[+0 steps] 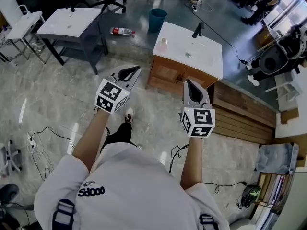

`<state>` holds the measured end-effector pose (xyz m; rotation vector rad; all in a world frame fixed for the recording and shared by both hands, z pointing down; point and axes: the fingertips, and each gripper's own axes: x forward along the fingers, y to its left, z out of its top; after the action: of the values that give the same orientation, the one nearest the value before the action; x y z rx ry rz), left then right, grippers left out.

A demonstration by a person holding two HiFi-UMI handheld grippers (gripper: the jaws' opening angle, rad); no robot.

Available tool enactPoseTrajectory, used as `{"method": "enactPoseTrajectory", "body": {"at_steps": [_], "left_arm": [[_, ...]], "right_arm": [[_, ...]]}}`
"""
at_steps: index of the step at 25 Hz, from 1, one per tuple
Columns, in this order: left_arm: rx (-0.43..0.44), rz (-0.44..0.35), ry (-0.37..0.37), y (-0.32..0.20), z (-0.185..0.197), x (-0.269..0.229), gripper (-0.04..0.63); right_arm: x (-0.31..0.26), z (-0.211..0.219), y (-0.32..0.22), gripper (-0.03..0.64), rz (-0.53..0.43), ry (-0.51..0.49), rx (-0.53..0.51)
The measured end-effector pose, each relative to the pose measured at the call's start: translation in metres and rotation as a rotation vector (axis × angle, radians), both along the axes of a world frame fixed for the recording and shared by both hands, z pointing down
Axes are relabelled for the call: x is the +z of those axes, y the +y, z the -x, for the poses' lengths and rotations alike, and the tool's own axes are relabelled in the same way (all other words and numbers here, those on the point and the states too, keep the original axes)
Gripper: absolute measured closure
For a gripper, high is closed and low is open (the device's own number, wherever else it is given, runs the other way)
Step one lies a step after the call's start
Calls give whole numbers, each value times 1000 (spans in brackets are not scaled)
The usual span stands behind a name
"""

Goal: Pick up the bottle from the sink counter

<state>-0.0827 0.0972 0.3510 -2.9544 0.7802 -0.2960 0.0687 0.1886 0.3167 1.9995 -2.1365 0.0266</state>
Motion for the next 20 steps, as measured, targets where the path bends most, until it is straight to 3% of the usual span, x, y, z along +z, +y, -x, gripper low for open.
{"method": "enactPoseTrajectory", "body": {"at_steps": [9,20], "left_arm": [[0,-39,-18,-100,-31,4,589],[38,-21,-31,-202,-65,9,589]], "right_arm": [[8,-28,-94,607,-8,-10,1],[19,-54,-194,606,19,-33,18]]}}
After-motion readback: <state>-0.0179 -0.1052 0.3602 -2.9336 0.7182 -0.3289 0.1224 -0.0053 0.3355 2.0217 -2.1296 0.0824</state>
